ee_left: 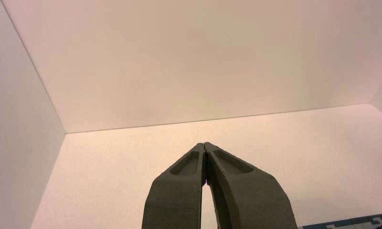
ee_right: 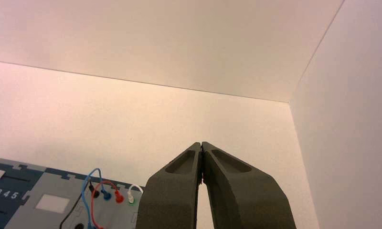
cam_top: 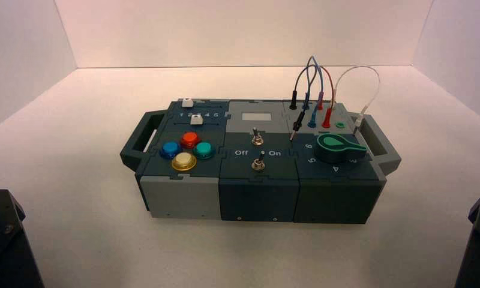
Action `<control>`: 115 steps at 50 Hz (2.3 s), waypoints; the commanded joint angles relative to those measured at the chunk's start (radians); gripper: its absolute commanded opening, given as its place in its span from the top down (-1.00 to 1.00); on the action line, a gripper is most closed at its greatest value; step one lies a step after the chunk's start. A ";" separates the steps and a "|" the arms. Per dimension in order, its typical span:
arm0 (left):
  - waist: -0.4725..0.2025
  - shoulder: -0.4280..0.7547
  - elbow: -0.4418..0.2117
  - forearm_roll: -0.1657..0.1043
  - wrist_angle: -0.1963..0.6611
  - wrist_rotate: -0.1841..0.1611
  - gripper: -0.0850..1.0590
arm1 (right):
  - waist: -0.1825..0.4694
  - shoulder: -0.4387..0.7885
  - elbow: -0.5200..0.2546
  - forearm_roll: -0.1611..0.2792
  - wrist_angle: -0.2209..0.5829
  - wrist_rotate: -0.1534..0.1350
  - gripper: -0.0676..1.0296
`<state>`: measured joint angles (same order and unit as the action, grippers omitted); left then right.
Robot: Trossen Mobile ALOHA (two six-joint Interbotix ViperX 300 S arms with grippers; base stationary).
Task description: Insert the black wire.
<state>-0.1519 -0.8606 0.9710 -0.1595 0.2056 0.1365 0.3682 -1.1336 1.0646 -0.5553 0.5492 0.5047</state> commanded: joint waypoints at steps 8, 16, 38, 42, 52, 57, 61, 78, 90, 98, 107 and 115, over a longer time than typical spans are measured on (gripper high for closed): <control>0.008 0.000 -0.011 0.006 -0.011 0.006 0.91 | -0.003 0.008 -0.014 0.002 -0.005 0.003 0.92; 0.006 0.003 -0.012 0.006 0.006 0.006 0.91 | -0.003 0.015 -0.012 0.014 -0.003 0.003 0.92; -0.184 0.110 -0.061 0.000 0.371 0.003 0.91 | 0.006 0.140 -0.044 0.167 0.106 -0.017 0.92; -0.236 0.126 -0.060 0.000 0.410 0.003 0.91 | 0.015 0.160 -0.049 0.233 0.132 -0.029 0.92; -0.307 0.170 -0.057 -0.008 0.439 0.000 0.91 | 0.107 0.213 -0.057 0.425 0.209 -0.051 0.92; -0.331 0.198 -0.054 -0.008 0.439 0.000 0.91 | 0.178 0.241 -0.058 0.515 0.229 -0.051 0.88; -0.344 0.221 -0.052 -0.008 0.439 0.002 0.91 | 0.219 0.256 -0.057 0.574 0.227 -0.051 0.64; -0.380 0.296 -0.054 -0.011 0.417 0.000 0.91 | 0.252 0.272 -0.037 0.782 0.213 -0.071 0.04; -0.394 0.330 -0.055 -0.012 0.400 0.000 0.91 | 0.252 0.334 0.002 0.830 0.135 -0.078 0.03; -0.394 0.333 -0.057 -0.011 0.399 0.000 0.91 | 0.252 0.466 -0.023 0.828 0.103 -0.123 0.03; -0.394 0.330 -0.054 -0.012 0.399 0.000 0.91 | 0.252 0.572 -0.061 0.828 0.080 -0.143 0.03; -0.394 0.333 -0.055 -0.012 0.397 0.000 0.91 | 0.252 0.609 -0.069 0.838 0.071 -0.144 0.03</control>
<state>-0.5430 -0.5231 0.9419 -0.1687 0.6121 0.1381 0.6167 -0.5384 1.0262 0.2730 0.6289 0.3682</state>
